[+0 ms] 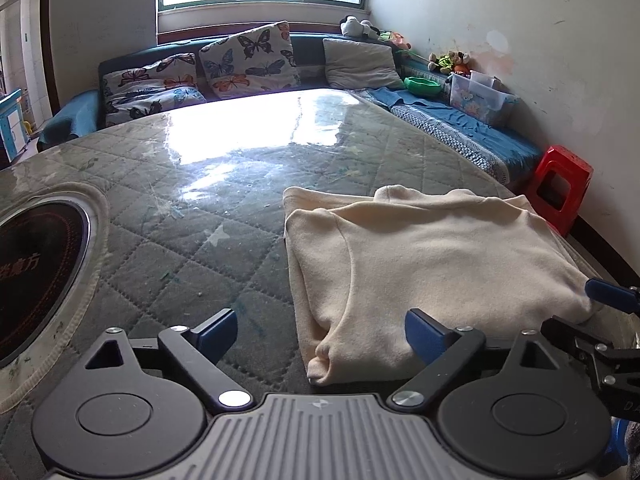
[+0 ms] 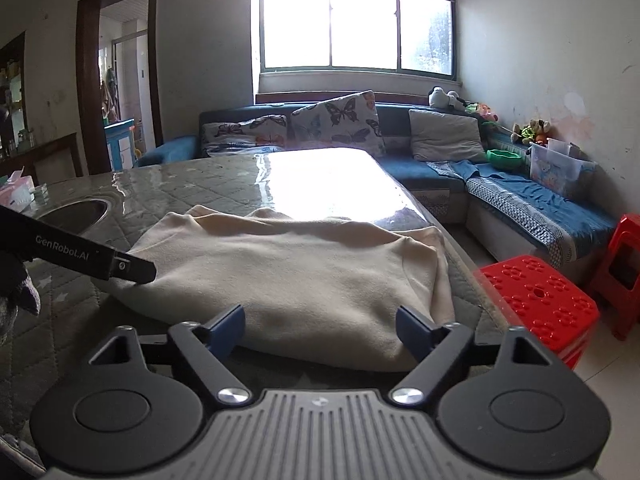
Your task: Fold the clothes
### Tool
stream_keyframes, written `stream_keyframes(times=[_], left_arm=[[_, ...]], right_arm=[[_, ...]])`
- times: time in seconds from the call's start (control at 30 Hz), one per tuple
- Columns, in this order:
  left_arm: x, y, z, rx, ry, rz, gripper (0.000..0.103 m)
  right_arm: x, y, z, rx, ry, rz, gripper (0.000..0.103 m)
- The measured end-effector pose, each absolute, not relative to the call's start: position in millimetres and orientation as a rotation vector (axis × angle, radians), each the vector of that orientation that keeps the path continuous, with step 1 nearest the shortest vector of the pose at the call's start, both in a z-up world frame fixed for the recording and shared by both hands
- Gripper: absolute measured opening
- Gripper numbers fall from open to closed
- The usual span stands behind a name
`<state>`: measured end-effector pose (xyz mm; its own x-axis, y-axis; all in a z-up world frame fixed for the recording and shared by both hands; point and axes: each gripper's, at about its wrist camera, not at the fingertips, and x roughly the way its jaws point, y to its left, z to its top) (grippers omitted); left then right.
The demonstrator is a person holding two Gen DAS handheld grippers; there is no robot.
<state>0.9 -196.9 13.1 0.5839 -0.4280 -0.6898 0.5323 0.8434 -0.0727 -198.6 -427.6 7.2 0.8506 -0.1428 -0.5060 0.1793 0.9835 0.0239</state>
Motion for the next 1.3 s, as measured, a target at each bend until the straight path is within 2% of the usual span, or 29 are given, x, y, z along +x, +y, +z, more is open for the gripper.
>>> stream_keyframes(times=[0.07,0.13,0.2,0.27,1.3], left_arm=[[-1.7,-195.6,13.5,0.148,0.761,-0.564,0.097],[-4.8,-194.0,13.9,0.15,0.758,-0.567,0.1],[-8.2,-192.4,14.4,0.152,0.754,-0.569,0.101],[-12.1,-191.2,15.1,0.156,0.747,-0.572,0.103],[-50.6,-166.6,11.3,0.171,0.727,-0.566,0.103]], right_arm=[[-199.8,-427.4,8.0,0.077,0.525,-0.175,0.089],[-201.9,-426.7,8.8,0.079,0.524,-0.184,0.097],[-203.1,-425.0,9.8,0.075,0.518,-0.188,0.098],[-205.1,-423.7,11.6,0.079,0.514,-0.19,0.103],[-216.4,-400.4,9.7,0.061,0.557,-0.265,0.103]])
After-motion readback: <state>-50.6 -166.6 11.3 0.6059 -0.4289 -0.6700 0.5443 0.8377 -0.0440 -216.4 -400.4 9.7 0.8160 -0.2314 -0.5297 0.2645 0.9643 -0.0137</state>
